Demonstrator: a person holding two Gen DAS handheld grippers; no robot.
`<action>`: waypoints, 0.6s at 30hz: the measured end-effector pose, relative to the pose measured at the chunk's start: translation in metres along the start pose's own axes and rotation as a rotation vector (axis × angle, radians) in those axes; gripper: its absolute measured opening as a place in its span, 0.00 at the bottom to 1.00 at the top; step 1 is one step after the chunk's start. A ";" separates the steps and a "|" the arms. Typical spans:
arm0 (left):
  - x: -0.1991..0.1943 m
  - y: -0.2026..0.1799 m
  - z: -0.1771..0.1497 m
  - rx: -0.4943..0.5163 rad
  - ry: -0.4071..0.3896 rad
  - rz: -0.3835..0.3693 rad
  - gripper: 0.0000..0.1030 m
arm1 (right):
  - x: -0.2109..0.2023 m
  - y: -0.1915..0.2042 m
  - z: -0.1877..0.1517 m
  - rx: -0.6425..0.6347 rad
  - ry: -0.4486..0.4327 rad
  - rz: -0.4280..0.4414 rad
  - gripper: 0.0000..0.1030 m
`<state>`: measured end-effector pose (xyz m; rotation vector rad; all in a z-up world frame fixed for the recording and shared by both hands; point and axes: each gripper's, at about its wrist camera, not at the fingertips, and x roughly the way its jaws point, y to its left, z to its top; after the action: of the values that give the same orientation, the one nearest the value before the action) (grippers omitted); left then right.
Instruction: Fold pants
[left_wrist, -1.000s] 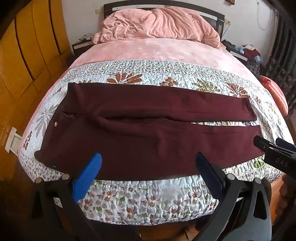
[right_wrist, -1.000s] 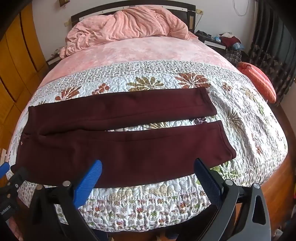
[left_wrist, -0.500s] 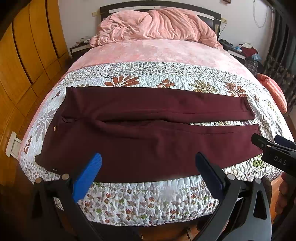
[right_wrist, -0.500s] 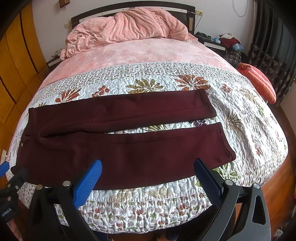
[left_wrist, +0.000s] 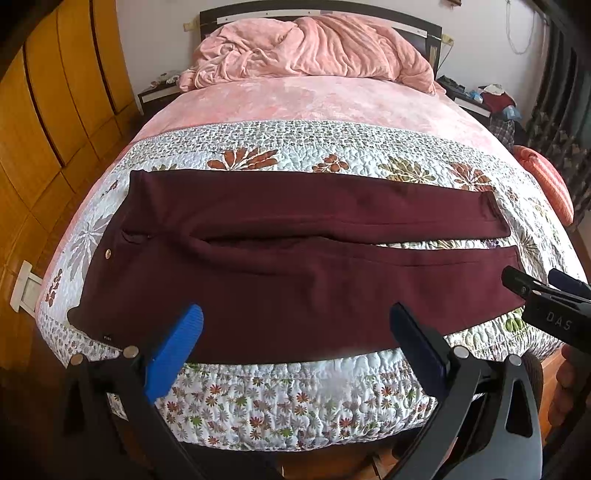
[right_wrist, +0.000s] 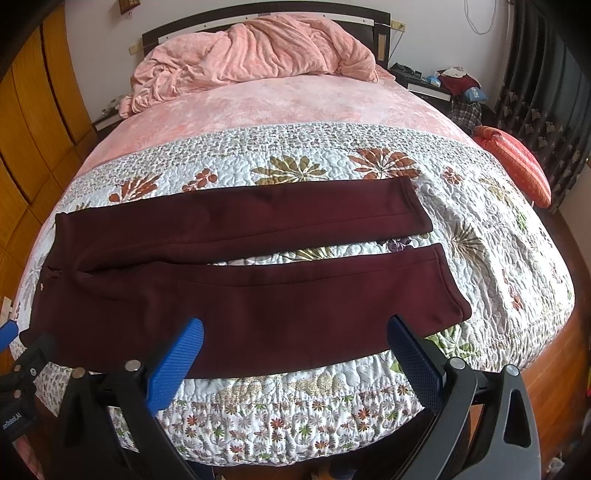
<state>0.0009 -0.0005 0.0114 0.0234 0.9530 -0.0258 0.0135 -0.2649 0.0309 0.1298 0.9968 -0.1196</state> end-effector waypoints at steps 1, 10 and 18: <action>0.001 0.000 0.000 0.000 0.001 0.000 0.97 | 0.002 -0.001 0.000 -0.001 0.001 -0.001 0.96; 0.003 0.000 -0.002 0.001 0.003 0.002 0.97 | 0.003 -0.001 -0.002 -0.003 -0.002 -0.004 0.96; 0.005 0.000 -0.003 -0.001 0.006 0.006 0.97 | 0.004 -0.001 -0.002 -0.004 -0.002 -0.004 0.96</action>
<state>0.0009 -0.0004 0.0055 0.0257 0.9585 -0.0197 0.0138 -0.2657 0.0261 0.1242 0.9957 -0.1219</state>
